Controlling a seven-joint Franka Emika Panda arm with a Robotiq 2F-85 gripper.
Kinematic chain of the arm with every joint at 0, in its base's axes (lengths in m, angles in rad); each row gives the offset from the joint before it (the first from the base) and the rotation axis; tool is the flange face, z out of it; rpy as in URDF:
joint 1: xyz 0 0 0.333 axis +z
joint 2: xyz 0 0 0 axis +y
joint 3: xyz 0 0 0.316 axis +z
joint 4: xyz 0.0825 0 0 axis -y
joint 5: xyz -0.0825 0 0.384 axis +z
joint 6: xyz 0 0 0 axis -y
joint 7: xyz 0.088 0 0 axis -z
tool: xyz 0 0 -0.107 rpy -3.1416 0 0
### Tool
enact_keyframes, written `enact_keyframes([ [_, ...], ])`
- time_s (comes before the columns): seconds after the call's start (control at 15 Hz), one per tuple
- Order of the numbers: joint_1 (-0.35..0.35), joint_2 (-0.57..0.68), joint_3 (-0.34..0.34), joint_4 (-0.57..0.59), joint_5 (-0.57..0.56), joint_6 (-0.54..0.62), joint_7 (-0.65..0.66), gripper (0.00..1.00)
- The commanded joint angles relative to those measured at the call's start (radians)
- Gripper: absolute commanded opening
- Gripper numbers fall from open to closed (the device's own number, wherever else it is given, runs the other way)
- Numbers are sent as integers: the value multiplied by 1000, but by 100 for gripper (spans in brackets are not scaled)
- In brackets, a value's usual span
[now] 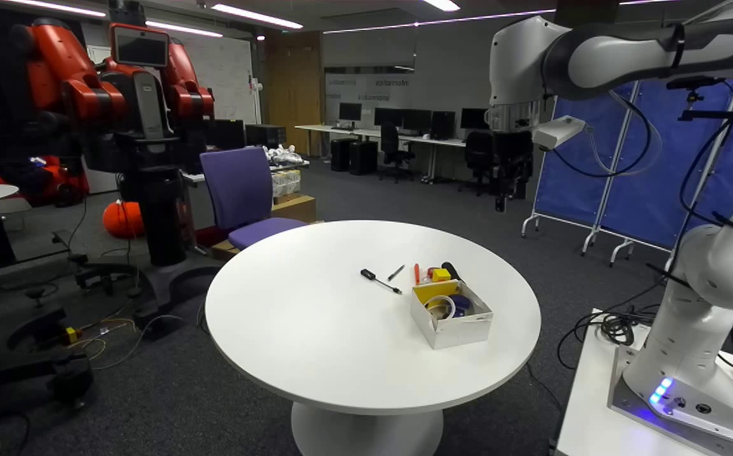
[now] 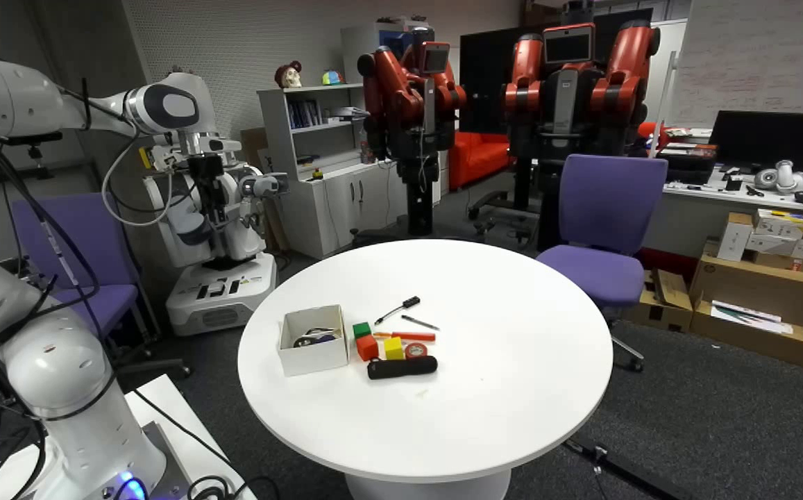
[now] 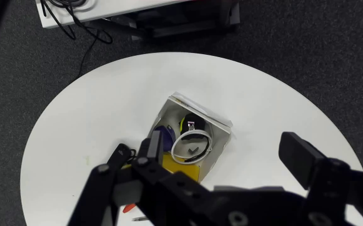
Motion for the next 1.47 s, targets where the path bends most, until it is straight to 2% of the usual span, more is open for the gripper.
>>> enact_keyframes([
  [0.0,27,5,-22,2,-8,-2,8,100],
  [1.2,28,4,-20,10,-3,12,20,100],
  [1.4,12,28,-46,40,29,43,54,100],
])
